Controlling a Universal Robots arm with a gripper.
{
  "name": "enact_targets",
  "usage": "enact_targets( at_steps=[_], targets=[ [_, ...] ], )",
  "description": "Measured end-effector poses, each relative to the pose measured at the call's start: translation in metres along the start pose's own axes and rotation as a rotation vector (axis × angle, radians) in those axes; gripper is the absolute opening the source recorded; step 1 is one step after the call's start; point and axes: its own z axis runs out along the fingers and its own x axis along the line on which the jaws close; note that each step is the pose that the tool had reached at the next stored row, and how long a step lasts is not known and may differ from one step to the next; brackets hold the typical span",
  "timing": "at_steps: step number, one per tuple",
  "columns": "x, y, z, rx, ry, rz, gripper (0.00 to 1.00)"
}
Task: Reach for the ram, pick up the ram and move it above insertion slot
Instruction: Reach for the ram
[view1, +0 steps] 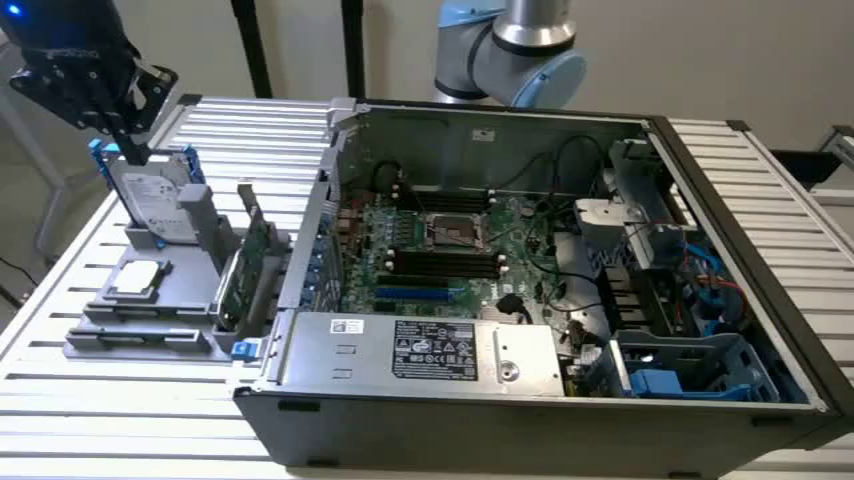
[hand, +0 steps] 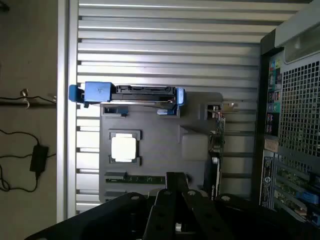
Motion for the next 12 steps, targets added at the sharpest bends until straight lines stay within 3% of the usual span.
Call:
enact_targets(
  at_steps=[12],
  targets=[
    [0.0001, -0.0018, -0.0001, 0.0, 0.0001, 0.0, 0.11]
  ],
)
